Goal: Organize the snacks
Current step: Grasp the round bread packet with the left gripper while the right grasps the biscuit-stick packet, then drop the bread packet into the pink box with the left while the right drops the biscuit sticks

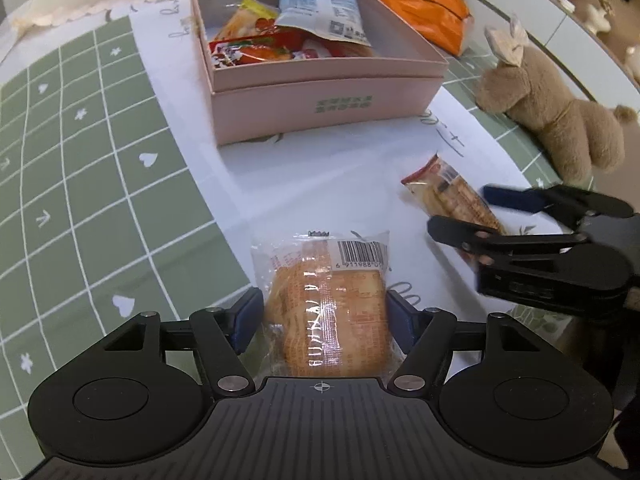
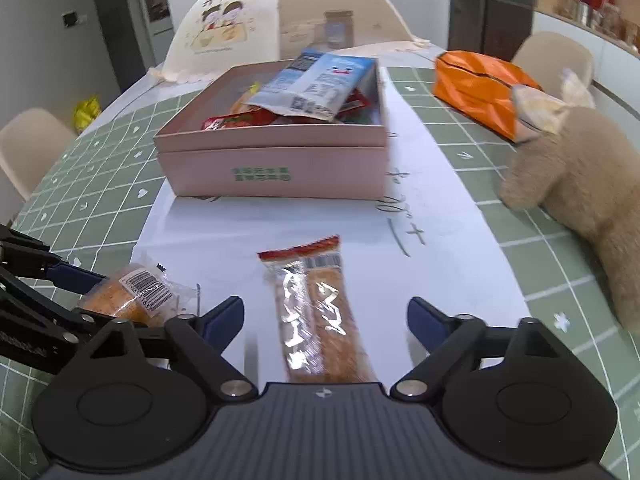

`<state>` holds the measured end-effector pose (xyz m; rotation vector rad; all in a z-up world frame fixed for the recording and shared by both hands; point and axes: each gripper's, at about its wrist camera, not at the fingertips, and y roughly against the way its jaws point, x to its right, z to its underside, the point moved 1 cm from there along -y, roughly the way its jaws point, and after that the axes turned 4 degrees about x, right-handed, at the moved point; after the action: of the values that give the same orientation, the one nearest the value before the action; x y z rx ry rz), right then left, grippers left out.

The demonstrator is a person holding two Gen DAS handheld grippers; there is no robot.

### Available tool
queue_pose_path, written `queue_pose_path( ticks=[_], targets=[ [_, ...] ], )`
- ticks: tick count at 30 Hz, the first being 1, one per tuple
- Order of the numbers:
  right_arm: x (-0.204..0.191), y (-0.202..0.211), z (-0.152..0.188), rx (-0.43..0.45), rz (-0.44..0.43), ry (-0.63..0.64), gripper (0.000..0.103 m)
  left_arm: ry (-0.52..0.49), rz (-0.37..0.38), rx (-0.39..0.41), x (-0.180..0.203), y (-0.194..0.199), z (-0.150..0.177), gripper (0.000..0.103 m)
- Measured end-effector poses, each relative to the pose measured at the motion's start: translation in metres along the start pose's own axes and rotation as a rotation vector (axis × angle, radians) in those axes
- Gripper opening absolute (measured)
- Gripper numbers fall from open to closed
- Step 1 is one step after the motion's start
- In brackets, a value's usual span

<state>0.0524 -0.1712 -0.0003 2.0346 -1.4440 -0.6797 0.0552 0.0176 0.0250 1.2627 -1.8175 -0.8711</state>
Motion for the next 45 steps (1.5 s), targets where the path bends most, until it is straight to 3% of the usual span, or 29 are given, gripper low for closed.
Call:
queue_pose_path(
  ticks=[1,2,5,12,15,19,22,26,28,30,31,36,39,42,45],
  targets=[
    [-0.003,-0.004,-0.001,-0.016,0.0,0.015,0.063,-0.004,0.0,0.002,0.001,0.001,0.0,0.069],
    [-0.007,-0.006,-0.001,-0.033,0.001,0.036,0.042,-0.012,0.0,0.006,0.003,0.002,0.001,0.068],
    [-0.01,-0.001,-0.001,-0.03,-0.019,0.064,0.035,-0.025,0.003,0.011,0.007,0.004,0.002,0.064],
    [0.001,0.023,-0.002,-0.01,-0.021,0.06,0.035,-0.071,0.041,0.034,0.018,0.011,0.002,0.059],
    [0.01,0.031,-0.005,0.008,-0.012,0.039,0.035,-0.07,0.063,0.088,0.019,0.022,-0.006,0.059],
    [0.023,0.06,-0.034,0.111,-0.017,0.009,0.035,-0.053,0.142,0.263,0.011,0.071,-0.046,0.058],
    [0.029,0.096,-0.084,0.262,-0.058,0.005,0.035,-0.086,0.151,0.444,0.005,0.114,-0.098,0.059],
    [0.027,0.11,-0.158,0.389,-0.094,0.011,0.035,-0.028,0.2,0.556,-0.012,0.119,-0.156,0.06],
    [0.027,0.09,-0.19,0.391,-0.126,-0.02,0.037,0.069,0.233,0.533,-0.032,0.083,-0.172,0.061],
    [0.031,0.051,-0.212,0.313,-0.144,-0.074,0.068,0.14,0.2,0.437,-0.049,0.036,-0.173,0.059],
    [0.034,0.03,-0.218,0.273,-0.144,-0.107,0.069,0.151,0.19,0.414,-0.054,0.017,-0.169,0.058],
    [0.029,-0.065,-0.225,0.17,-0.038,-0.066,0.066,0.232,0.241,0.401,-0.078,-0.013,-0.15,0.057],
    [0.019,-0.116,-0.229,0.15,0.025,-0.01,0.053,0.166,0.202,0.405,-0.079,-0.011,-0.144,0.057],
    [0.013,-0.162,-0.233,0.123,0.047,-0.014,0.05,0.128,0.163,0.413,-0.092,0.001,-0.133,0.057],
    [0.014,-0.166,-0.226,0.143,0.028,-0.077,0.049,0.128,0.132,0.434,-0.101,0.012,-0.123,0.057]
  ],
)
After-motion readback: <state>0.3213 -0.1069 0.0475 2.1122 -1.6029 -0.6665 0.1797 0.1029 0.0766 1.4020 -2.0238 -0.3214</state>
